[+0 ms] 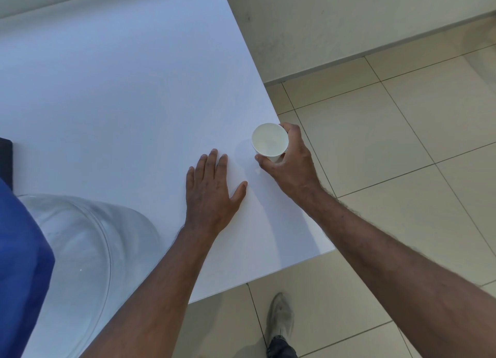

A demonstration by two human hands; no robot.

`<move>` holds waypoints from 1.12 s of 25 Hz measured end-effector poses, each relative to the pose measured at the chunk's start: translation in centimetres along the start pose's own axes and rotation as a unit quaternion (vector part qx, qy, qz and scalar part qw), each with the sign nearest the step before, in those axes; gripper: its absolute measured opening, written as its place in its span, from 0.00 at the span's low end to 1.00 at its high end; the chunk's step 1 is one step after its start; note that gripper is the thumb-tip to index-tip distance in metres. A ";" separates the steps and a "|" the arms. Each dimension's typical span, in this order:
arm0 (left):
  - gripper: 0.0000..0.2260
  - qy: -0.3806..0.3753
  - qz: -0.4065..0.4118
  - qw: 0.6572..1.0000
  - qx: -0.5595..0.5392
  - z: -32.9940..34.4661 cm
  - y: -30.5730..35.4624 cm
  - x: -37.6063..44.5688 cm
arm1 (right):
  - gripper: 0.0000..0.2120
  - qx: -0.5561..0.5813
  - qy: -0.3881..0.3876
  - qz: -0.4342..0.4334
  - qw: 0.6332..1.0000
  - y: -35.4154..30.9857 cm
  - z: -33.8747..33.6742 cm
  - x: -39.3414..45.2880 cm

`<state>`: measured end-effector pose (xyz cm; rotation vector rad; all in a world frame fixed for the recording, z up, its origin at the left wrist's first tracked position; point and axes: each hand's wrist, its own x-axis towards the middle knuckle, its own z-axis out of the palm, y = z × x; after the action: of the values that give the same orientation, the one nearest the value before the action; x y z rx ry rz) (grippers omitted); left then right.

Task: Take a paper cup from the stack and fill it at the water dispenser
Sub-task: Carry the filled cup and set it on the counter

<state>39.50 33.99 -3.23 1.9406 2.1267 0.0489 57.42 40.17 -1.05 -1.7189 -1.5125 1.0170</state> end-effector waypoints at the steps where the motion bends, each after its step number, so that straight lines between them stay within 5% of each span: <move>1: 0.37 0.003 0.002 1.000 0.002 0.1 0.0 0.0 | 0.34 0.000 0.000 -0.001 1.000 0.0 0.0 0.0; 20: 0.36 0.012 0.009 1.000 0.005 1.4 -0.6 -0.2 | 0.34 -0.001 0.007 -0.005 1.000 -0.2 0.0 -0.1; 26: 0.37 0.007 0.015 1.000 0.011 1.2 -0.7 -0.1 | 0.49 0.006 -0.031 -0.022 0.999 -0.2 -0.7 -0.8; 28: 0.36 0.015 0.021 1.000 0.003 1.1 -0.7 -0.1 | 0.44 -0.008 -0.041 -0.034 0.999 -0.2 -1.4 -1.5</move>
<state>39.08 33.65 -4.39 2.0000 2.1072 0.0792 58.50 38.72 0.02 -1.6442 -1.6230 1.0536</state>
